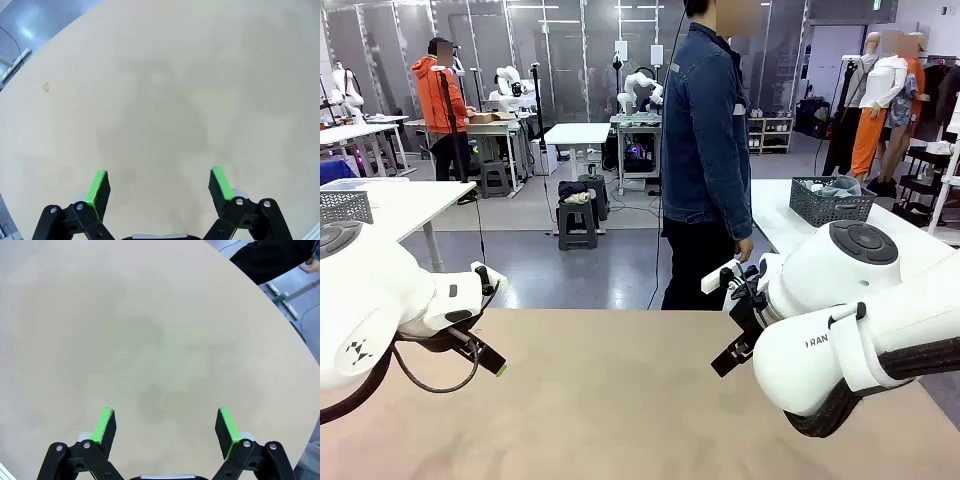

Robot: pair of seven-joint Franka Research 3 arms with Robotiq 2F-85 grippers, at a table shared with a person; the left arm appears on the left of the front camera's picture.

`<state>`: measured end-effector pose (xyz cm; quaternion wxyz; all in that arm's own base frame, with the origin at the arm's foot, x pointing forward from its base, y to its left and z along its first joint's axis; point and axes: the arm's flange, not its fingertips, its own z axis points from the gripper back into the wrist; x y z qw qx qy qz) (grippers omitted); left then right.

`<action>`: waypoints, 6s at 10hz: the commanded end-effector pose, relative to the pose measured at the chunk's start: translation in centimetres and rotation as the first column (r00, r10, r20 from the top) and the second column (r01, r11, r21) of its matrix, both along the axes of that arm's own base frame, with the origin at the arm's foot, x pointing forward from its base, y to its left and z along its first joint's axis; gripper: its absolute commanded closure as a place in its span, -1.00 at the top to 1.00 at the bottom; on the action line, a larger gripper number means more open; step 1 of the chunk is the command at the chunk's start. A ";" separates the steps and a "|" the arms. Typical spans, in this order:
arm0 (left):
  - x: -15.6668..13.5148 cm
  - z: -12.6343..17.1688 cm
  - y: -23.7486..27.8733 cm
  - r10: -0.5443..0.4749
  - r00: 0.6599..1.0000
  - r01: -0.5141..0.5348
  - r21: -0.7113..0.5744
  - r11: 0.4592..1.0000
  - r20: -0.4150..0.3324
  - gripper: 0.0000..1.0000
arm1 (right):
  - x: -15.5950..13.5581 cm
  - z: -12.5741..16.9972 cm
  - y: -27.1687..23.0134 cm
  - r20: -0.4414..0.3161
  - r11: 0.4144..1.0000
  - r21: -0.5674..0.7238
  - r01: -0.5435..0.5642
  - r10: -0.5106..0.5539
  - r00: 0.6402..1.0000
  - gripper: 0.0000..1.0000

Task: Fold the towels and place them in the basket.
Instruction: When a person lays out a Towel with hook on the table, fold it in half twice.

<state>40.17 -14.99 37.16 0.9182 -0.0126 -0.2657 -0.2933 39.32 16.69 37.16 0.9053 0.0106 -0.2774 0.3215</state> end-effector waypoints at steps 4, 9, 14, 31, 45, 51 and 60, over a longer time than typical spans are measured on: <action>0.0 0.0 0.0 0.000 1.000 0.000 0.000 1.000 0.000 1.00 | 0.0 0.0 0.0 0.001 1.000 -0.001 -0.001 0.001 1.000 1.00; 1.8 7.7 5.3 -0.143 0.988 0.146 -0.036 0.989 0.061 1.00 | 1.1 8.5 -6.5 0.067 0.981 -0.020 -0.191 0.192 0.979 1.00; 0.6 20.6 18.5 -0.324 0.900 0.375 -0.141 0.916 0.293 1.00 | -0.2 19.3 -20.1 0.224 0.904 0.083 -0.420 0.394 0.892 1.00; -1.1 23.4 27.4 -0.607 0.745 0.649 -0.088 0.756 0.278 1.00 | -0.8 23.6 -27.9 0.229 0.722 0.082 -0.687 0.658 0.718 1.00; -0.9 26.0 29.6 -0.669 0.671 0.732 -0.146 0.665 0.320 1.00 | -1.8 25.1 -30.1 0.224 0.690 0.144 -0.710 0.676 0.702 1.00; -1.3 25.6 29.0 -0.656 0.690 0.715 -0.144 0.684 0.308 1.00 | -2.0 24.9 -29.8 0.200 0.707 0.143 -0.692 0.664 0.720 1.00; -1.3 25.6 29.0 -0.656 0.690 0.715 -0.144 0.684 0.308 1.00 | -2.0 24.9 -29.8 0.200 0.707 0.143 -0.692 0.664 0.720 1.00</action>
